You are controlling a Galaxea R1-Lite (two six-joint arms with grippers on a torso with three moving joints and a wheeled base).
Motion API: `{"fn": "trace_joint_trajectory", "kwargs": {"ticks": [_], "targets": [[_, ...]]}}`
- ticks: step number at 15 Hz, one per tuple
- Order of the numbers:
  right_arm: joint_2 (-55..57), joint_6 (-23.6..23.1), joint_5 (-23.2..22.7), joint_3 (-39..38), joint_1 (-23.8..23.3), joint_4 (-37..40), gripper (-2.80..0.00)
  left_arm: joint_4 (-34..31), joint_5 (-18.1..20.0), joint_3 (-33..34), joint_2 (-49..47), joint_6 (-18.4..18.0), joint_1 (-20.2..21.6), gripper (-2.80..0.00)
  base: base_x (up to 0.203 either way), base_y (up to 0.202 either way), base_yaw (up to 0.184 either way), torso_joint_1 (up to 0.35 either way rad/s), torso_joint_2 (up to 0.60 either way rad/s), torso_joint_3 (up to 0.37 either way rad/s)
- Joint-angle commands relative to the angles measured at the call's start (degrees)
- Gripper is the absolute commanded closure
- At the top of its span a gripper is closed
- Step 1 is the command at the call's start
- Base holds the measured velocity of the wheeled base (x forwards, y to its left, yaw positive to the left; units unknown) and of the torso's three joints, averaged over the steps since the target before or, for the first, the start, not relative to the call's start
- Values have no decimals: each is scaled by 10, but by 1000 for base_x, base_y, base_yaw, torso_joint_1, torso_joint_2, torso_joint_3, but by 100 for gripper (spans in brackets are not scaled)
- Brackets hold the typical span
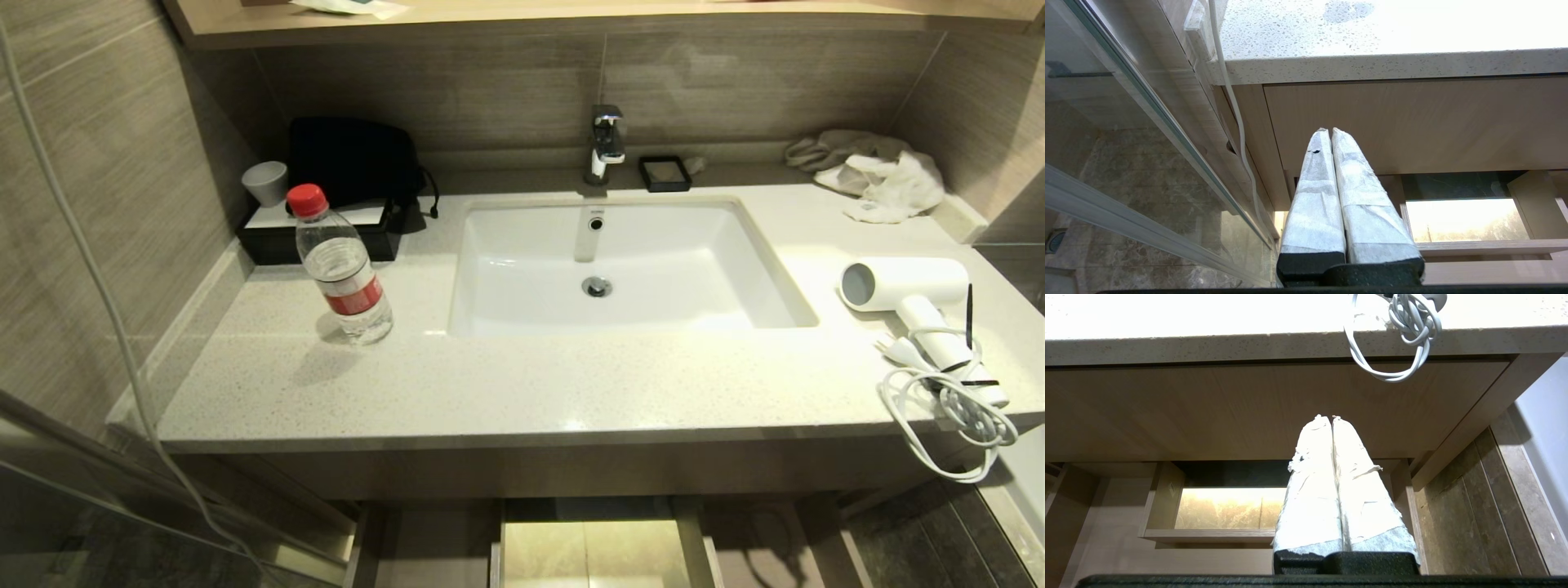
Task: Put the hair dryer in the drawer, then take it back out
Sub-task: Pick up the hairdryer
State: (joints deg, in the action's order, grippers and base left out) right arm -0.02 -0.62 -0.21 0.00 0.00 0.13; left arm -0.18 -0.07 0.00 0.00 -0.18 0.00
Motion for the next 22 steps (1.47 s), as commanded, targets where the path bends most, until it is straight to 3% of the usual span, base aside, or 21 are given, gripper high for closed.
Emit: {"fn": "trace_joint_trajectory", "kwargs": {"ticks": [1, 9, 16, 17, 19, 22], "targets": [[0, -4, 0, -1, 0, 0, 0, 0, 0, 0, 0, 0, 0, 0, 0, 0, 0, 0, 0, 0], [0, -2, 0, -1, 0, 0, 0, 0, 0, 0, 0, 0, 0, 0, 0, 0, 0, 142, -111, 22], [1, -9, -2, 12, 0, -1, 0, 0, 0, 0, 0, 0, 0, 0, 0, 0, 0, 11, -12, 3], [3, -8, -8, 44, 0, 5, 0, 0, 0, 0, 0, 0, 0, 0, 0, 0, 0, 0, 0, 0], [34, -5, -25, 180, 0, 70, 0, 0, 0, 0, 0, 0, 0, 0, 0, 0, 0, 0, 0, 0], [169, 2, -37, 465, 0, 294, 0, 0, -1, 0, 0, 0, 0, 0, 0, 0, 0, 0, 0, 0]]}}
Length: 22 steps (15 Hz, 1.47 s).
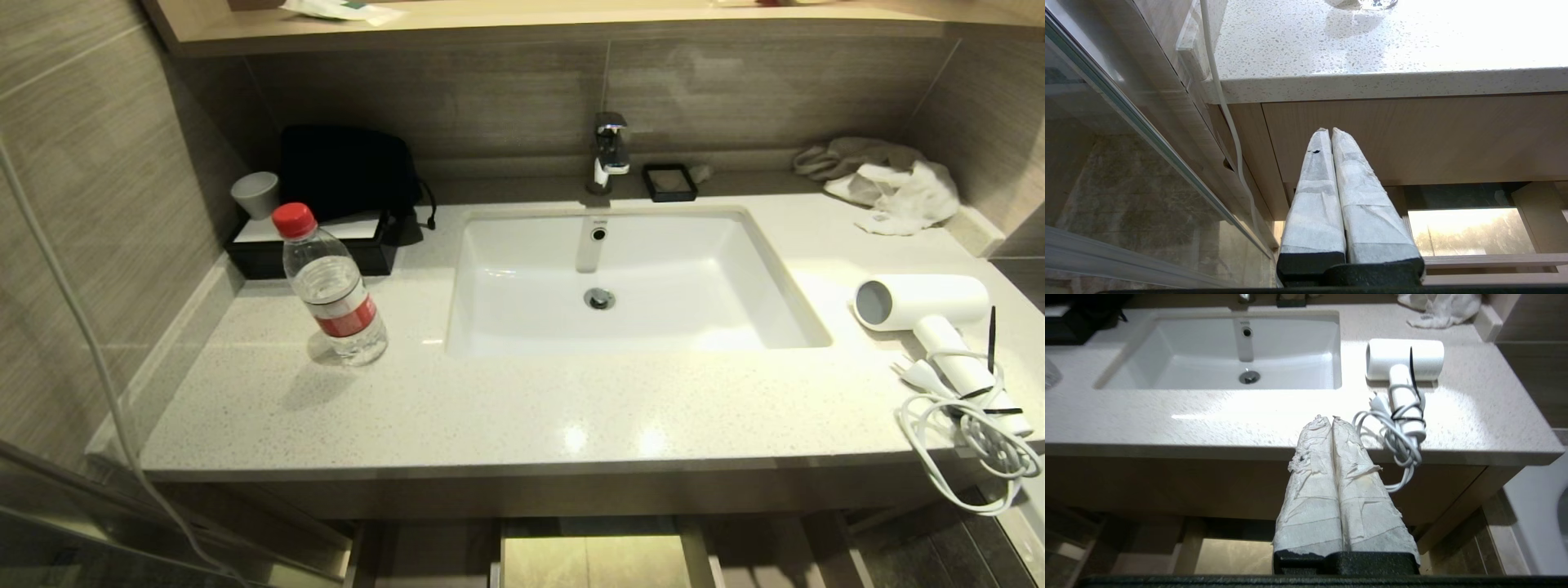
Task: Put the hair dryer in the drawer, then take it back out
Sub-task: Pick up the hairdryer
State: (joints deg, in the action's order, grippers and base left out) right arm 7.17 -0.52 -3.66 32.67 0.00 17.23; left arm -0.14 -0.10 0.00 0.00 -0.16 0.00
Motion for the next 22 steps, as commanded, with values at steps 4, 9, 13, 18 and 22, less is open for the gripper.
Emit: {"fn": "trace_joint_trajectory", "kwargs": {"ticks": [4, 9, 13, 18, 22], "targets": [[316, -1, 5, 332, 1, 338, 0, 0, 0, 0, 0, 0, 0, 0, 0, 0, 0, 0, 0, 0], [499, -156, 10, 410, -82, 396, 0, 0, 0, 0, 0, 0, 0, 0, 0, 0, 0, 0, 0, 0], [608, -268, 10, 468, -165, 391, 0, 0, 0, 0, 0, 0, 0, 0, 0, 0, 0, 0, 0, 0], [698, -278, 7, 455, -214, 371, 0, 0, -1, 0, 0, 0, 0, 0, 0, 0, 0, 0, 0, 0], [771, -287, 4, 460, -213, 324, -280, 0, 0, 0, 0, 0, 0, 0, 0, 0, 0, 0, 0, 0]]}}
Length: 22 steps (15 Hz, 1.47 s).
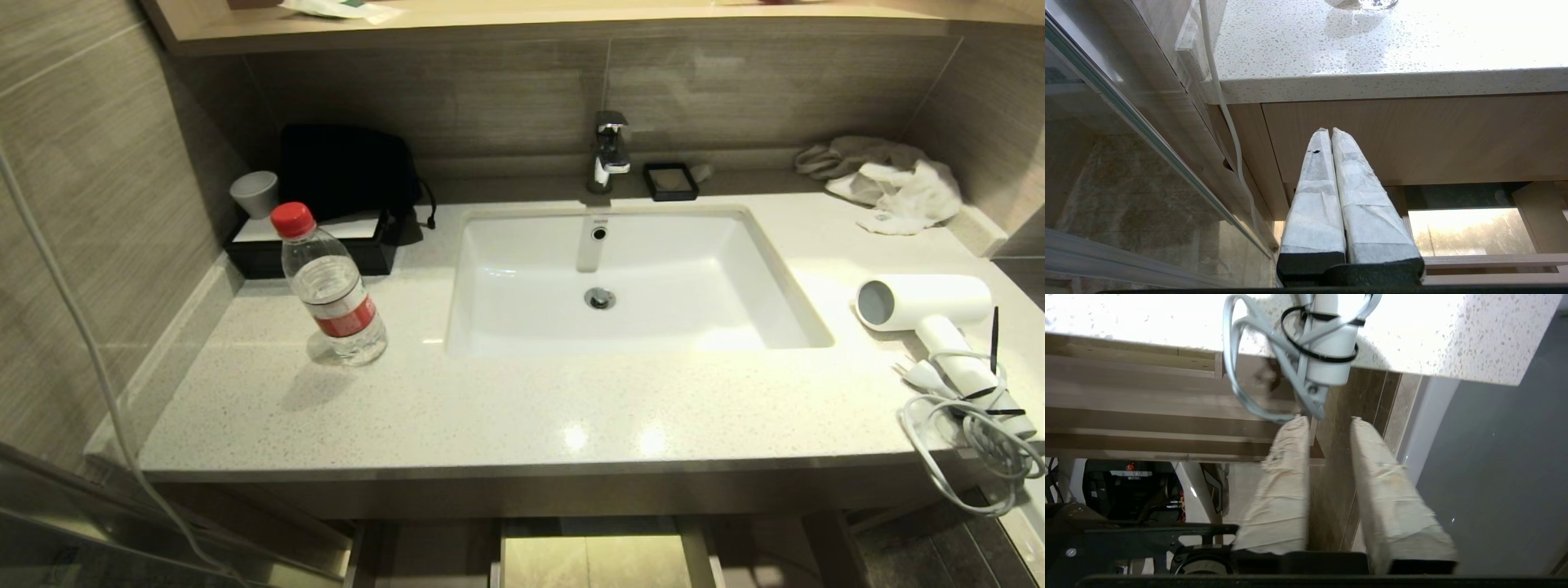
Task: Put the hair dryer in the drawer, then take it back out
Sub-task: Pick up the hairdryer
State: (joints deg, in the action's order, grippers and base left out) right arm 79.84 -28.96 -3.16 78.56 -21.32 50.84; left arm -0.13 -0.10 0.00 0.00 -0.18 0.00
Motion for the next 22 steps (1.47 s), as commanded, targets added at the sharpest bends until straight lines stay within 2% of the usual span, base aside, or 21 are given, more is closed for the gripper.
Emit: {"fn": "trace_joint_trajectory", "kwargs": {"ticks": [1, 8, 10, 13, 22], "targets": [[58, -3, -2, 1, 1, -34, -280, 0, 0, 0, 0, 0, 0, 0, 0, 0, 0, 0, 0, 0], [131, 3, 2, 0, 3, -132, -280, 0, 0, 0, 0, 0, 0, 0, 0, 0, 0, 0, 0, 0], [140, 6, 2, 0, 3, -136, -280, 0, 0, 0, 0, 0, 0, 0, 0, 0, 0, 0, 0, 0], [153, 35, 0, 2, 21, -149, -280, 0, -1, 0, 0, 0, 0, 0, 0, 0, 0, 0, 0, 0], [198, 36, 1, 3, 37, -207, -280, 0, 0, 0, 0, 0, 0, 0, 0, 0, 0, 0, 0, 0]]}}
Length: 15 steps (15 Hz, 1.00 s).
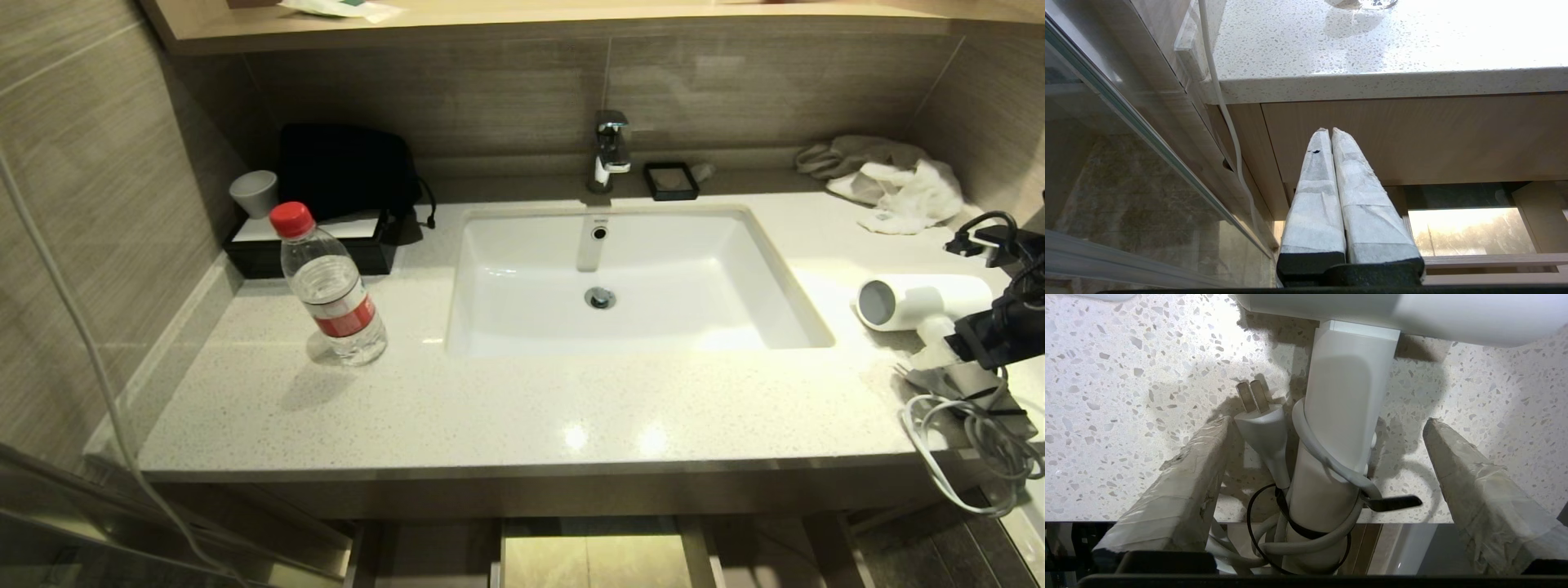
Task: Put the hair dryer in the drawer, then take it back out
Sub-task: Pick up the hairdryer
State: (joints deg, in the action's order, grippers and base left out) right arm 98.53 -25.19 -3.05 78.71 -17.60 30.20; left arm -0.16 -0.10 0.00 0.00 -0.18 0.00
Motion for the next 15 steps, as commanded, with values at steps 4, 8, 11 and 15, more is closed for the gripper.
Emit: {"fn": "trace_joint_trajectory", "kwargs": {"ticks": [4, 8, 11, 15], "targets": [[25, -1, 1, 2, 0, -14, -280, 1, 0, 0, 0, 0, 0, 0, 0, 0, 0, 0, 0, 0], [45, 16, 1, 19, 0, -37, -280, 1, 0, 0, 0, 0, 0, 0, 0, 0, 0, 0, 0, 0], [60, 24, 1, 42, 0, -37, -280, 0, 0, 0, 0, 0, 0, 0, 0, 0, 0, 0, 0, 0], [83, 27, 1, 49, -1, -48, -280, 0, 0, 0, 0, 0, 0, 0, 0, 0, 0, 0, 0, 0]]}}
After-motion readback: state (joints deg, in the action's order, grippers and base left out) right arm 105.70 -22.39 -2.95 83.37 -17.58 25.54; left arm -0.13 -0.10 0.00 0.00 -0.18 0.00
